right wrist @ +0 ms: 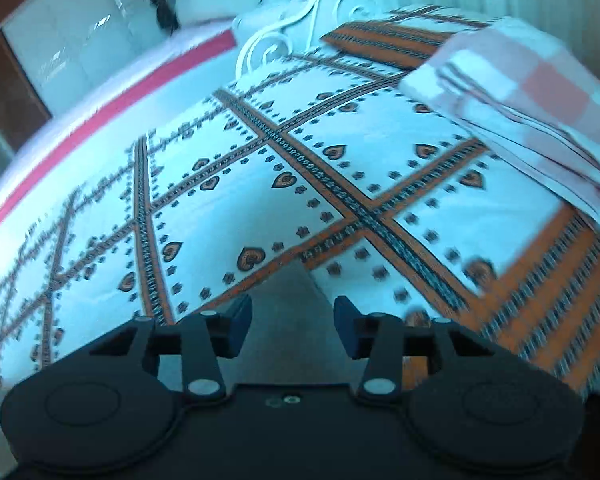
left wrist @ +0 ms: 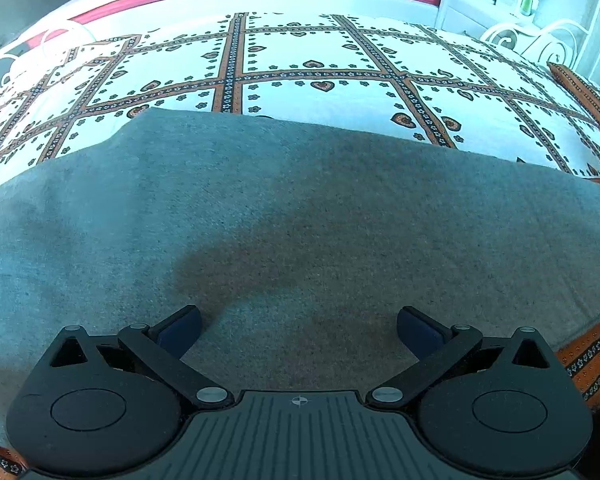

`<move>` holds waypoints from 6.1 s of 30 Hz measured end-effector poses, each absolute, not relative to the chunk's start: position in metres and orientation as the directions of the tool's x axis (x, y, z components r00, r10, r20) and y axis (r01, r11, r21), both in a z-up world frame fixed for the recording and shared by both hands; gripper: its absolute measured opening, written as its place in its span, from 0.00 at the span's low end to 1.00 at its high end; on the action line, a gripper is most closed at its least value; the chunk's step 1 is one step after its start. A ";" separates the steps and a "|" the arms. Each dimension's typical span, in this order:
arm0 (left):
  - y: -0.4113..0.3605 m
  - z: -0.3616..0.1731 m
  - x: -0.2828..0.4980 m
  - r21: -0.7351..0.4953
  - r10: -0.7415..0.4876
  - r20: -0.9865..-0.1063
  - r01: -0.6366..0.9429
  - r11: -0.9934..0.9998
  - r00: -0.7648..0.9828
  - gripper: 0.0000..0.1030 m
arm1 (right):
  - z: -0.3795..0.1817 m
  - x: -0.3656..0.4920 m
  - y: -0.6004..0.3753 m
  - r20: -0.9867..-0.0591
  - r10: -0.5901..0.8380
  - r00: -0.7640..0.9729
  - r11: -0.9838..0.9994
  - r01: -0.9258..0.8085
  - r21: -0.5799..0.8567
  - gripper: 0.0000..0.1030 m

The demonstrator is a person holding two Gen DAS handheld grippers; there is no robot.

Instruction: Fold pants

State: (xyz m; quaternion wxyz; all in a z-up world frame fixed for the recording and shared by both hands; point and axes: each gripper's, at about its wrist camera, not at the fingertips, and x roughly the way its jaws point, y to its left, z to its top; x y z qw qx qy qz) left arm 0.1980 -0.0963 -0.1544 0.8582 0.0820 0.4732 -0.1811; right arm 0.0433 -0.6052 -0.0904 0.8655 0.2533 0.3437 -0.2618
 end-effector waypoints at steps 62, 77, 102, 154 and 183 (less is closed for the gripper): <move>-0.099 -0.155 0.204 -0.047 -0.227 -0.829 0.342 0.939 0.512 1.00 | -0.075 0.045 -0.567 -0.645 -0.275 0.713 0.844 0.501 0.194 0.47; -0.121 -0.144 0.178 -0.067 -0.268 -0.822 0.382 0.922 0.502 1.00 | -0.102 -0.007 -0.487 -0.716 -0.093 0.692 0.784 0.495 0.376 0.64; -0.232 -0.157 0.143 0.005 -0.321 -0.818 0.565 0.825 0.477 1.00 | -0.128 -0.051 -0.564 -0.712 -0.251 0.656 0.421 0.736 0.530 0.45; 0.057 -0.129 0.214 -0.033 0.002 -0.782 -0.044 0.998 0.623 1.00 | -0.063 0.110 -0.213 -0.570 0.307 0.762 0.937 -0.139 0.320 0.04; 0.079 -0.150 0.206 -0.091 -0.023 -0.796 -0.082 0.992 0.605 1.00 | -0.069 0.087 -0.169 -0.655 0.344 0.672 0.937 -0.291 0.194 0.41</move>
